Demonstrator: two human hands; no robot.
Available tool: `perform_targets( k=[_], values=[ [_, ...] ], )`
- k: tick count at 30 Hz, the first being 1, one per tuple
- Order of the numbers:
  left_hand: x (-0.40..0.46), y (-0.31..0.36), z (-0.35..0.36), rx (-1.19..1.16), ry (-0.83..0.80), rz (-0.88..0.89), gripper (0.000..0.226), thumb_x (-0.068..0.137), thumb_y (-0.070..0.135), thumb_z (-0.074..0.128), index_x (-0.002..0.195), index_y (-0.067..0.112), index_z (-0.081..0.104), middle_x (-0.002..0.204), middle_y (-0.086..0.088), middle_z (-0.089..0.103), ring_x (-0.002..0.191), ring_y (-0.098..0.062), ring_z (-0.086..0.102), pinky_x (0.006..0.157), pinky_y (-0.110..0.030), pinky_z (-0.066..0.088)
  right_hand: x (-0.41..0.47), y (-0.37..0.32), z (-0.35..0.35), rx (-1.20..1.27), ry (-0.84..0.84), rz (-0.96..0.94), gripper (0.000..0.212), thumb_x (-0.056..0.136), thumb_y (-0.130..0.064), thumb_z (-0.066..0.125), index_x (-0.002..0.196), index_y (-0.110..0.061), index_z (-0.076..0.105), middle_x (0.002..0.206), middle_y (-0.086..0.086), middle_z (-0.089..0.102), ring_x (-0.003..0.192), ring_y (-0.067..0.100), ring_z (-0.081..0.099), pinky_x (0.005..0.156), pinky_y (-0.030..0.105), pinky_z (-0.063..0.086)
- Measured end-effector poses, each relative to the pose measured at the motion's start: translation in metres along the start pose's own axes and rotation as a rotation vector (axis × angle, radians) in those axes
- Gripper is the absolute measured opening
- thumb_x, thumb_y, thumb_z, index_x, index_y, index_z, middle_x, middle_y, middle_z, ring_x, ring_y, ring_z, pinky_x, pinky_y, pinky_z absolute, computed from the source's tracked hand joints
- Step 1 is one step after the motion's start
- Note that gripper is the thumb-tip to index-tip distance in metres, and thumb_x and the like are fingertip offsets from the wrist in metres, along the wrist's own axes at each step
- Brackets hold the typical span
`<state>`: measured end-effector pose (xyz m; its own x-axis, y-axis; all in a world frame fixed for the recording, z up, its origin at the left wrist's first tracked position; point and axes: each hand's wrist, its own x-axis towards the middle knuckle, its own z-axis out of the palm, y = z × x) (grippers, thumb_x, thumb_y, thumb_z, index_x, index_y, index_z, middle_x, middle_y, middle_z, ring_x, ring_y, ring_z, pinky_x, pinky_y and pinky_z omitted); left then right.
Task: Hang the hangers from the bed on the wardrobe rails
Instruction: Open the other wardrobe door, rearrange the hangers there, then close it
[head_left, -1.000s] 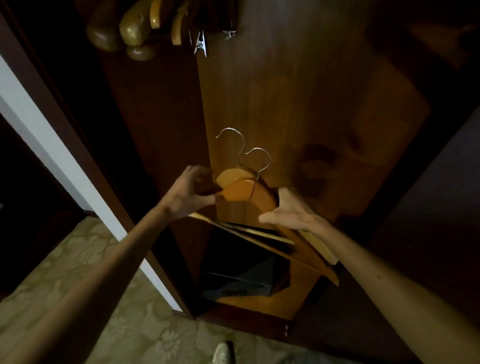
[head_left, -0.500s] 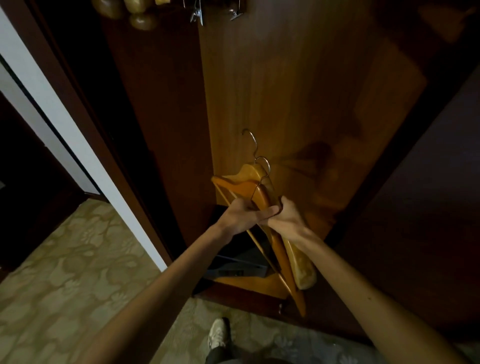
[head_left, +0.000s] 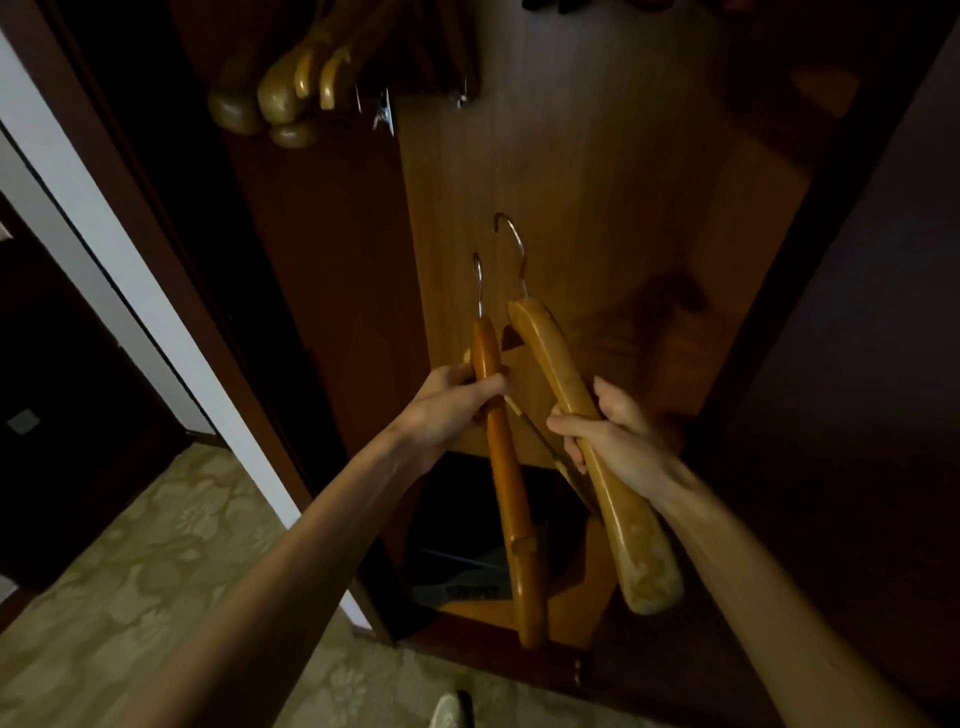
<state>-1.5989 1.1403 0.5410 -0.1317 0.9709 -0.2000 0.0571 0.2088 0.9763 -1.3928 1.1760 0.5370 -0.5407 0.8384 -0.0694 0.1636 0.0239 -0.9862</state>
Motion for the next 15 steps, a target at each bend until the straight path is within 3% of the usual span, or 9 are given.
perform_targets(
  k=[5,9,11,13,15],
  values=[
    [0.017,0.077,-0.023,0.043,0.057,0.121,0.054,0.081,0.047,0.076,0.12,0.009,0.07,0.089,-0.003,0.058,0.087,-0.017,0.056,0.082,-0.032,0.049,0.021,-0.059,0.004,0.006,0.181,-0.096,0.015,0.092,-0.018,0.066,0.103,-0.01,0.061,0.065,-0.001,0.06,0.055,0.008,0.058,0.051,0.02,0.048],
    [0.04,0.148,-0.044,0.074,0.069,0.213,0.036,0.08,0.041,0.077,0.1,0.011,0.07,0.071,0.003,0.056,0.074,-0.015,0.052,0.081,-0.033,0.046,0.059,-0.109,0.007,-0.006,0.285,-0.153,0.022,0.093,-0.025,0.064,0.114,-0.019,0.063,0.1,0.005,0.071,0.092,0.021,0.068,0.077,0.035,0.055],
    [0.053,0.182,-0.052,0.033,0.069,0.252,0.032,0.081,0.034,0.077,0.101,0.013,0.063,0.062,0.005,0.054,0.066,-0.012,0.052,0.081,-0.034,0.046,0.08,-0.134,0.008,-0.002,0.325,-0.191,0.022,0.095,-0.025,0.06,0.115,-0.017,0.061,0.091,0.005,0.07,0.083,0.019,0.068,0.074,0.033,0.055],
    [0.063,0.213,-0.059,-0.014,0.062,0.28,0.033,0.084,0.028,0.075,0.105,0.011,0.056,0.055,0.007,0.056,0.054,-0.008,0.054,0.077,-0.03,0.048,0.097,-0.158,0.007,0.008,0.353,-0.244,0.015,0.096,-0.023,0.06,0.108,-0.013,0.061,0.075,0.004,0.066,0.063,0.014,0.063,0.058,0.025,0.053],
    [0.074,0.242,-0.065,0.006,0.024,0.317,0.016,0.086,0.026,0.071,0.088,0.014,0.061,0.055,0.006,0.056,0.053,-0.009,0.049,0.073,-0.027,0.043,0.116,-0.183,0.005,0.007,0.381,-0.3,0.007,0.094,-0.018,0.064,0.097,-0.013,0.06,0.069,0.005,0.064,0.055,0.013,0.061,0.051,0.023,0.05]
  ],
)
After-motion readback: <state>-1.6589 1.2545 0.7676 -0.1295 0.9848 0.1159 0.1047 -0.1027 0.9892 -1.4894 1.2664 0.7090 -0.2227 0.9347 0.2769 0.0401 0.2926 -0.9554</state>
